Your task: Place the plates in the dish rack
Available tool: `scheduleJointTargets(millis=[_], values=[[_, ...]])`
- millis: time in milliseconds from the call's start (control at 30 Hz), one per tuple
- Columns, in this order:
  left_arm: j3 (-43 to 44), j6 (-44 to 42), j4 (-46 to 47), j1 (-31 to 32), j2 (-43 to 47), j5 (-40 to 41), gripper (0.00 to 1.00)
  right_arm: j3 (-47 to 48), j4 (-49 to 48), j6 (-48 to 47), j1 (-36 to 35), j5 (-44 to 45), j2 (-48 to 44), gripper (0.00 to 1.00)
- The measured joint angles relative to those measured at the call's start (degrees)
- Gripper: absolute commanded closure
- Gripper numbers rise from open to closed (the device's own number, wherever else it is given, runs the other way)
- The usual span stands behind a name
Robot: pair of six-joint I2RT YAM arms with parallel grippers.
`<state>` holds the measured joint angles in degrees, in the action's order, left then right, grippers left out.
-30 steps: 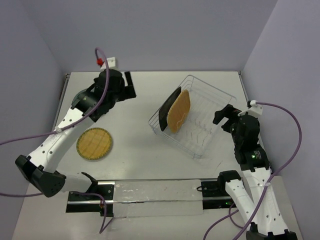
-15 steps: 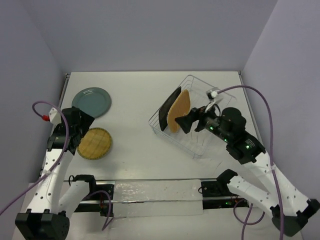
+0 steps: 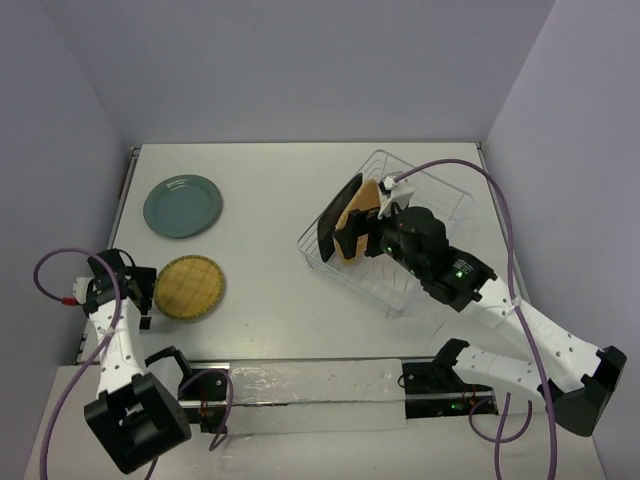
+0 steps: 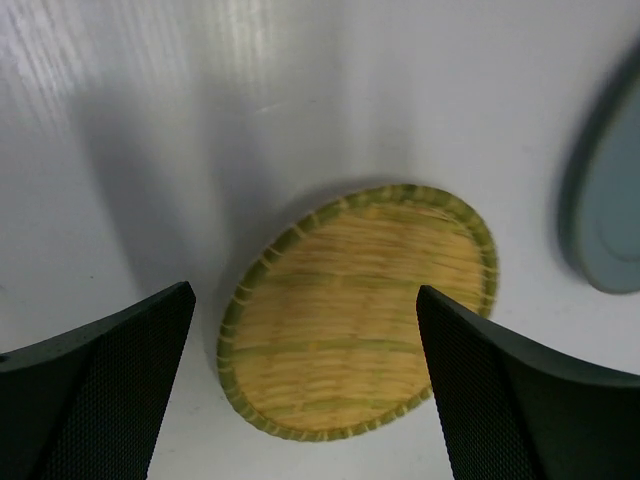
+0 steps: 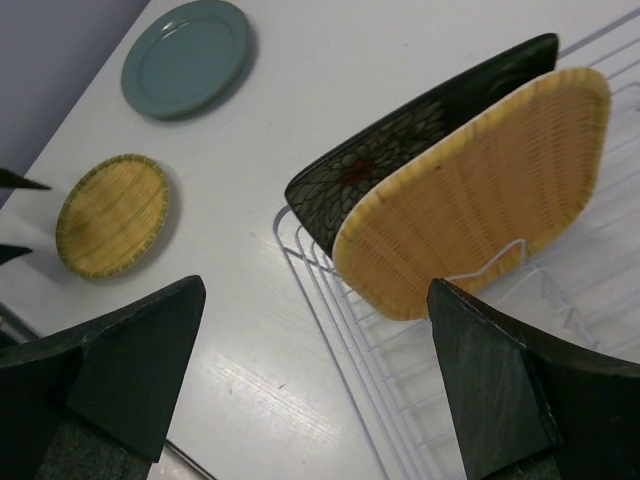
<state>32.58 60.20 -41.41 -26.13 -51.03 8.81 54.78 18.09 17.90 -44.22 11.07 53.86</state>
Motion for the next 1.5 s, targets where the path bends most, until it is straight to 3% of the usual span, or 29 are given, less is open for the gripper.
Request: scheduleJointTargets(millis=[167,367,500,667,867,1200,1400,1500], values=[[-4.9,-0.4,4.7,-2.2,-6.2,-7.0,0.01,-0.5,-0.6,-0.1,3.1,1.6,-0.8,0.00],[-7.5,-0.8,9.1,-2.3,-4.2,-9.7,0.03,-1.6,-0.7,0.1,8.6,0.9,-1.0,0.00],[-9.5,-0.9,11.3,-2.4,-1.7,-10.6,0.09,-2.3,-0.7,0.3,11.6,-0.5,-1.6,0.00],[-11.0,-1.3,15.1,-2.4,-2.2,-12.1,0.27,-3.5,-0.9,0.7,14.2,-1.6,-3.6,0.00],[-13.5,-1.2,23.8,-2.5,-4.1,-16.0,0.29,-4.5,-0.9,1.5,16.0,-2.1,-5.3,0.00],[-17.4,-0.8,28.9,-2.5,-0.8,-16.8,0.36,-4.7,-0.9,2.0,16.8,-2.2,-5.3,0.00],[-18.3,-0.9,32.8,-2.5,-3.2,-18.3,0.49,-4.7,-0.9,2.0,17.4,-2.2,-5.4,0.00],[-18.3,-0.9,34.3,-2.5,-4.9,-19.2,0.63,-4.7,-0.9,2.0,17.6,-2.0,-5.6,0.00]])
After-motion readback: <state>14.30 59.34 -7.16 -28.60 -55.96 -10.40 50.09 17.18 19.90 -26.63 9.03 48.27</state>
